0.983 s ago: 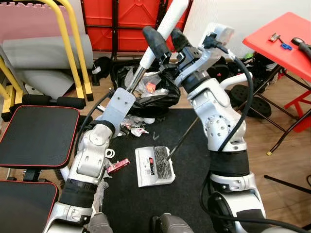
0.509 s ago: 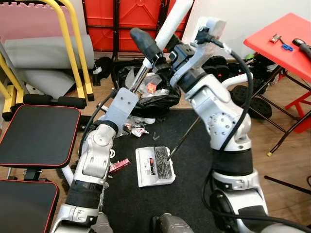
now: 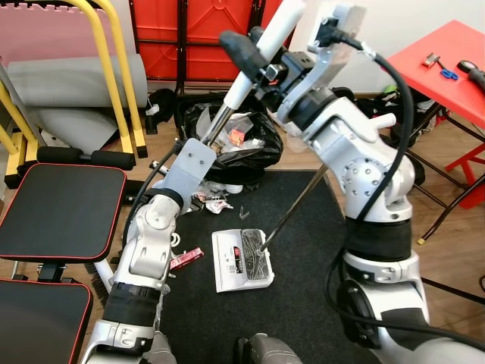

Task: Sweep floor

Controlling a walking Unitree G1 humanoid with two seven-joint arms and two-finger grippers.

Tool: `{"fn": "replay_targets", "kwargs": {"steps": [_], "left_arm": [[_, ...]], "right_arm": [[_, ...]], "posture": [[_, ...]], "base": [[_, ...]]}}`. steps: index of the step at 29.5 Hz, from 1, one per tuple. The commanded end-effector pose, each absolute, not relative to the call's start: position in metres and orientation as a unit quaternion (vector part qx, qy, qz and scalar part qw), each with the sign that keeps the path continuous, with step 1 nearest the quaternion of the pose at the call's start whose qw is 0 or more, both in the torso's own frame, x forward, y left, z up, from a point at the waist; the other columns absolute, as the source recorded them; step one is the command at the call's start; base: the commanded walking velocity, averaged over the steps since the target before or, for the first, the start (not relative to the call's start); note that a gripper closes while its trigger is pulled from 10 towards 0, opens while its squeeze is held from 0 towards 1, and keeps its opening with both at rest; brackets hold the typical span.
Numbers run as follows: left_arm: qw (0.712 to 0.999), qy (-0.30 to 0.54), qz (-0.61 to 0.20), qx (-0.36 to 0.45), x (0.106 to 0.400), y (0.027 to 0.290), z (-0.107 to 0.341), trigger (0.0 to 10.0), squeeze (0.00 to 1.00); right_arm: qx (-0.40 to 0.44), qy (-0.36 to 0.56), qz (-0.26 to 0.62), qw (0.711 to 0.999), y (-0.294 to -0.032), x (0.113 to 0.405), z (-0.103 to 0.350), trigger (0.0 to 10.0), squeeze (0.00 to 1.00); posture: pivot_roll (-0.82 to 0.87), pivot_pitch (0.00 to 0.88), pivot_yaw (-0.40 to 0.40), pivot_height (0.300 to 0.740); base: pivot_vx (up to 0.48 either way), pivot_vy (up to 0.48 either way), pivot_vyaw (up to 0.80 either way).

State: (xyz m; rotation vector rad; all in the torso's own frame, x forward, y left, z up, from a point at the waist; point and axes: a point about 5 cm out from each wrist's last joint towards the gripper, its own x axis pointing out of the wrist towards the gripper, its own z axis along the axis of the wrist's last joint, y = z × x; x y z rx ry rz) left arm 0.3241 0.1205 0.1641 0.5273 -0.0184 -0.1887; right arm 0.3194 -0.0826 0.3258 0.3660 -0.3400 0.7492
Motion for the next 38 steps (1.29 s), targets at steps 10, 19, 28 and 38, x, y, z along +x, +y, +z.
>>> {"fn": "replay_targets", "kwargs": {"steps": [10, 19, 28, 38], "left_arm": [[0.962, -0.039, 0.048, 0.265, 0.322, 0.132, 0.166, 0.0, 0.0], [0.976, -0.049, 0.021, 0.212, 0.32, 0.129, 0.17, 10.0, 1.0], [0.979, -0.047, 0.03, 0.197, 0.311, 0.167, 0.179, 10.0, 1.0], [0.992, -0.007, 0.06, 0.11, 0.283, 0.194, 0.163, 10.0, 1.0]], "right_arm": [[0.142, -0.187, 0.366, 0.901, -0.092, 0.317, 0.34, 0.0, 0.0], [0.136, -0.213, 0.367, 0.895, -0.095, 0.317, 0.343, 0.0, 0.0], [0.095, -0.283, 0.377, 0.876, -0.106, 0.314, 0.341, 0.0, 0.0], [0.072, -0.284, 0.321, 0.901, -0.128, 0.327, 0.323, 0.0, 0.0]], "posture": [[-0.15, 0.136, -0.15, 0.74], [-0.15, 0.139, -0.148, 0.74], [-0.14, 0.164, -0.15, 0.74], [-0.13, 0.217, -0.158, 0.74]], "base": [[0.0, 0.0, 0.0], [0.0, 0.0, 0.0], [0.0, 0.0, 0.0], [0.0, 0.0, 0.0]]}}
